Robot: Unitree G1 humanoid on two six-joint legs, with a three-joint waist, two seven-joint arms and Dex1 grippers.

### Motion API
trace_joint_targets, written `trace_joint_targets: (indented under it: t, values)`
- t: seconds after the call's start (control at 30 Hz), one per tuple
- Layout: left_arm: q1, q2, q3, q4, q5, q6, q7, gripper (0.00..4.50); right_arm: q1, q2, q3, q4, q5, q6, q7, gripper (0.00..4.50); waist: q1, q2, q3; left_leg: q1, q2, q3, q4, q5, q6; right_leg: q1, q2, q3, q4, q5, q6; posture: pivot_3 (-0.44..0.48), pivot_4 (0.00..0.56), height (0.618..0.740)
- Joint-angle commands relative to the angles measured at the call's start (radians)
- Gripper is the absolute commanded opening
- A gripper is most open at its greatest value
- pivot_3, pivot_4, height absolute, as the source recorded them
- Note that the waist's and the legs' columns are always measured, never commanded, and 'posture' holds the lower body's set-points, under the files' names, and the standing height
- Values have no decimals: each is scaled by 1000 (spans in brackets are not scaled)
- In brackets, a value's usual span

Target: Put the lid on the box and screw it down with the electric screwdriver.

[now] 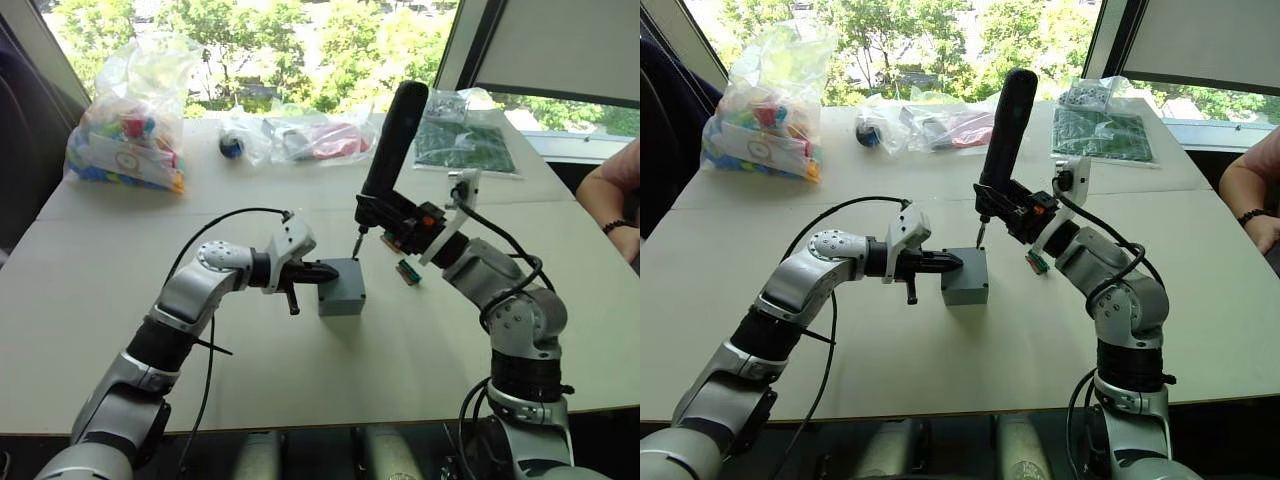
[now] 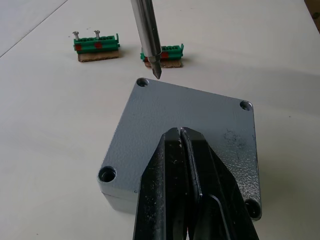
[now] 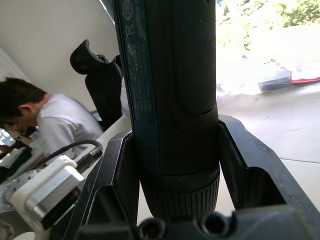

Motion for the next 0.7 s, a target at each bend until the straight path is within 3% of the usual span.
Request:
trace_joint_targets:
  t: [0.03,0.53,0.7]
  values:
    - [1,-1,6,-25,6,0,-2,0,-10,-12,8,-14,-17,-70,19,1783,0,0,0,0,0,0,0,0,0,0,0,0,0,0,0,0,150,740]
    - [18,0,14,-51,2,16,4,0,8,-5,79,55,-114,-196,28,1783,0,0,0,0,0,0,0,0,0,0,0,0,0,0,0,0,150,740]
    - [30,5,9,-57,9,12,6,0,73,-39,132,16,-149,-213,66,1783,0,-1,0,0,0,0,0,0,0,0,0,0,0,0,0,0,150,740]
